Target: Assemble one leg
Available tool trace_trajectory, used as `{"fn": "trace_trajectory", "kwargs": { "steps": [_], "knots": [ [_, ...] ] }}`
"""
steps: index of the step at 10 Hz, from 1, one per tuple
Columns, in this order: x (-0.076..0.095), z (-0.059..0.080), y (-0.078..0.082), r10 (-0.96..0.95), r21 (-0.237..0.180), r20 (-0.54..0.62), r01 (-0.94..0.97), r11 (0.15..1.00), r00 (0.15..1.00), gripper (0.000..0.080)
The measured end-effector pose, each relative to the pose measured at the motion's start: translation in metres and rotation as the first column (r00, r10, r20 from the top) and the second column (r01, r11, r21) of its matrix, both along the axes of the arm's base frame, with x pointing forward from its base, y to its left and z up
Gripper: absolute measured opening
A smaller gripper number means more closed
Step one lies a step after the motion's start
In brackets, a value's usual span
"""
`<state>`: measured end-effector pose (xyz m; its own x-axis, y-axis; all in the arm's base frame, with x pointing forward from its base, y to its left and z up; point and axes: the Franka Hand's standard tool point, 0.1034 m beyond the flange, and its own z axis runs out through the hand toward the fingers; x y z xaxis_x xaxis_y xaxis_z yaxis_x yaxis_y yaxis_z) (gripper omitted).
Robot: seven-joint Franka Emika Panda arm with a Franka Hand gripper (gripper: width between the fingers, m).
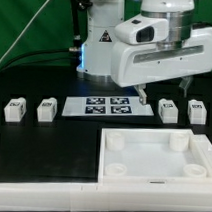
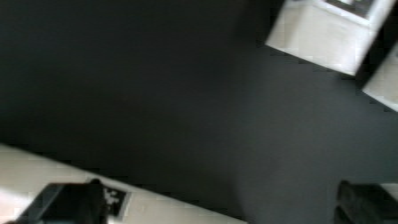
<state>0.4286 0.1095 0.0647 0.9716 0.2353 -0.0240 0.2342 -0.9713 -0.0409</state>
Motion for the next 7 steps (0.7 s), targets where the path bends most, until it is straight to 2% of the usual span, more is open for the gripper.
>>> {"fn": "trace_trajectory", "kwargs": {
  "steps": [2,3,7],
  "knots": [
    [-0.008,-0.002,0.02,-0.238,0.0,-0.012,0.238,0.971,0.971,0.0648],
    [-0.012,-0.004,0.028,-0.225,-0.001,-0.015,0.225,0.974,0.974,0.0648],
    [-0.028,-0.01,0.077,-0.293,0.011,-0.03,0.293,0.956,0.956,0.0648]
  ]
}}
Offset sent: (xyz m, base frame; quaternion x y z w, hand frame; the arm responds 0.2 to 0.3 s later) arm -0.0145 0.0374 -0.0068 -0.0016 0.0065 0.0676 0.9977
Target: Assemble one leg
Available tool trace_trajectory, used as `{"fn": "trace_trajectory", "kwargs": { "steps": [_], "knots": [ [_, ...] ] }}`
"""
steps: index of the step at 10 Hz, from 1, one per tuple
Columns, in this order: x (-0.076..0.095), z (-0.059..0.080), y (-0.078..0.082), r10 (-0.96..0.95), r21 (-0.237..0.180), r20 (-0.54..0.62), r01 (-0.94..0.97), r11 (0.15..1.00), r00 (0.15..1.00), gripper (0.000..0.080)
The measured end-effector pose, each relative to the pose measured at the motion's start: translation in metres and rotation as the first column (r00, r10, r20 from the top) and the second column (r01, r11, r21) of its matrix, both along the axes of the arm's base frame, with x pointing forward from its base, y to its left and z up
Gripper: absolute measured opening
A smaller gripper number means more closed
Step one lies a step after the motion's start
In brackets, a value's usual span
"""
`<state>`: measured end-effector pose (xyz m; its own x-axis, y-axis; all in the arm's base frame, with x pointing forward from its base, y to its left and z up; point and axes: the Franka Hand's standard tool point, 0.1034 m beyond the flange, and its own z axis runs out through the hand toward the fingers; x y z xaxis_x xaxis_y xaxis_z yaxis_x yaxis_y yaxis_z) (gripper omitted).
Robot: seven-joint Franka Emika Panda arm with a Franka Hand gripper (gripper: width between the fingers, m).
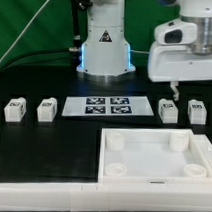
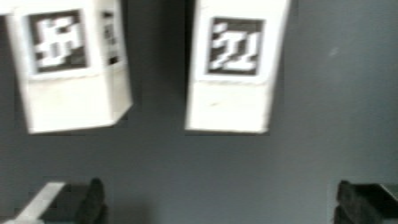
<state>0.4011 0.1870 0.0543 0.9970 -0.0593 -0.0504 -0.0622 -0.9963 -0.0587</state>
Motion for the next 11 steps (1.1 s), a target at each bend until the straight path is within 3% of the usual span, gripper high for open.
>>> {"fn": "trace_trajectory", "kwargs": {
  "steps": [1,4,7,8,11],
  "knots": [
    [0.001,0.001,0.005,0.006,0.004,0.004,-0.006,1.0,1.0,0.0648],
    [0.006,0.003,0.002,0.029,0.001,-0.021,-0.029,1.0,0.999,0.0648],
    [-0.001,0.0,-0.012,0.05,-0.003,-0.271,-0.053,0.999,0.961,0.0648],
    [-0.011,-0.002,-0.014,0.046,-0.013,-0.398,-0.056,0.998,0.916,0.0648],
    [-0.015,-0.008,-0.006,0.046,-0.013,-0.643,-0.071,0.997,0.764,0.0648]
  ]
}}
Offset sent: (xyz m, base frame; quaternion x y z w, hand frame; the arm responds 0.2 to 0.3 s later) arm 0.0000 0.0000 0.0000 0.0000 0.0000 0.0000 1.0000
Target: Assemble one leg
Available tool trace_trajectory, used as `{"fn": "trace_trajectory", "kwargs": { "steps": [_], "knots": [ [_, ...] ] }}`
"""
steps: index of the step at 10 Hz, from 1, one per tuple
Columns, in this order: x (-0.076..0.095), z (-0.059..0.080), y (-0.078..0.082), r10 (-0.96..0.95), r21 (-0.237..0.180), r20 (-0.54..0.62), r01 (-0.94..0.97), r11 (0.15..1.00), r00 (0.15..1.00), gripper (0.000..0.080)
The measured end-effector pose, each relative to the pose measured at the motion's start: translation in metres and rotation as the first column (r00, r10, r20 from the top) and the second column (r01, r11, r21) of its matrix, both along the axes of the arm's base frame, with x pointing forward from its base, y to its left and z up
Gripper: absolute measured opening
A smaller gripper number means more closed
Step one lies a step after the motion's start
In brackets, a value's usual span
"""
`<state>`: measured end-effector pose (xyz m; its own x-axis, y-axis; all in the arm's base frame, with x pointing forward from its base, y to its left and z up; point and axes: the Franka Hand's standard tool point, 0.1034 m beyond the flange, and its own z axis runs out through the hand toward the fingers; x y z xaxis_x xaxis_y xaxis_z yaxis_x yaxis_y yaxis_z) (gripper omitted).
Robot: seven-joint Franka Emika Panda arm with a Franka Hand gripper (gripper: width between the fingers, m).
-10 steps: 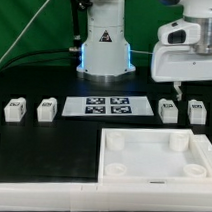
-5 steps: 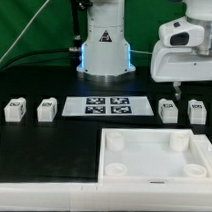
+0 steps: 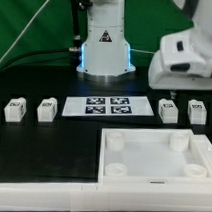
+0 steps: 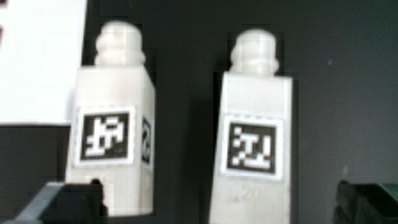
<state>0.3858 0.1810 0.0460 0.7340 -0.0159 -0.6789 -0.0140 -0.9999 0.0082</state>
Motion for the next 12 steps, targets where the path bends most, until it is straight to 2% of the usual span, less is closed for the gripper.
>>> {"fn": "trace_trajectory", "kwargs": {
  "steps": [1,4,9,12],
  "knots": [
    [0.002,-0.005,0.005,-0.008,-0.007,-0.008,0.008,1.0,1.0,0.0648],
    [-0.004,-0.008,0.016,0.006,-0.012,-0.008,-0.007,1.0,1.0,0.0648],
    [-0.007,-0.019,0.019,0.017,-0.006,-0.049,-0.017,1.0,0.999,0.0648],
    [-0.009,-0.021,0.018,0.039,0.014,-0.076,-0.039,0.999,0.996,0.0648]
  ]
}}
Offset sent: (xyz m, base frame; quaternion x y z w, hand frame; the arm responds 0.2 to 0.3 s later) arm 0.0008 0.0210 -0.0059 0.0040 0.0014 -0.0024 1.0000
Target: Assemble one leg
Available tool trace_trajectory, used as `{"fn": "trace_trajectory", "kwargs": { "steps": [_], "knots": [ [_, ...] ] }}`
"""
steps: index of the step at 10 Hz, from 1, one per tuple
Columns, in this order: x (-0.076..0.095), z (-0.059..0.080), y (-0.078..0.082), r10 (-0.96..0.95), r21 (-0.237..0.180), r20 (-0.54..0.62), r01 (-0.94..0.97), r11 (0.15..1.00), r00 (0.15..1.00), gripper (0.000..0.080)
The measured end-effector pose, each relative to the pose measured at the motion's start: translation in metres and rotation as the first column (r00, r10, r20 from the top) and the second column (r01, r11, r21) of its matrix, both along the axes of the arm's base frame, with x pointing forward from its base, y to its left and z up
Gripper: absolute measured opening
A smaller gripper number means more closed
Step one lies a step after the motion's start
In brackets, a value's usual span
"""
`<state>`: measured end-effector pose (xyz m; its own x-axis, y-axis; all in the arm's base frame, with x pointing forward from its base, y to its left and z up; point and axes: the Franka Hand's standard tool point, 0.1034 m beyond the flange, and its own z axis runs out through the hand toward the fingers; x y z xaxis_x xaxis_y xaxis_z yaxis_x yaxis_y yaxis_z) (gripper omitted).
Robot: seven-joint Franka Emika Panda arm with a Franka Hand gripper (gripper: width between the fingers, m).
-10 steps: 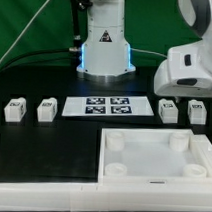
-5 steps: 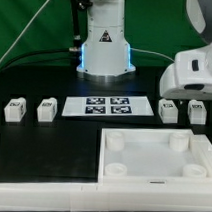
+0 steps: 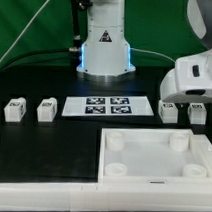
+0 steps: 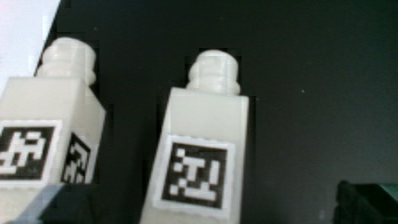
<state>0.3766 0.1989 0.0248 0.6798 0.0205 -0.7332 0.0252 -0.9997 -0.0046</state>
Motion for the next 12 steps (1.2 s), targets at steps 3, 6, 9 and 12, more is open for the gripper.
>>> {"fn": "trace_trajectory", "kwargs": {
  "steps": [3,6,9,12],
  "knots": [
    [-0.004,-0.006,-0.002,-0.001,-0.004,-0.029,0.001,1.0,1.0,0.0648],
    [-0.004,-0.011,-0.003,-0.006,-0.005,-0.029,0.005,1.0,1.0,0.0648],
    [-0.004,-0.018,-0.006,-0.015,-0.006,-0.013,0.015,1.0,1.0,0.0648],
    [-0.003,-0.019,-0.005,-0.017,-0.005,-0.003,0.016,1.0,1.0,0.0648]
  ]
}}
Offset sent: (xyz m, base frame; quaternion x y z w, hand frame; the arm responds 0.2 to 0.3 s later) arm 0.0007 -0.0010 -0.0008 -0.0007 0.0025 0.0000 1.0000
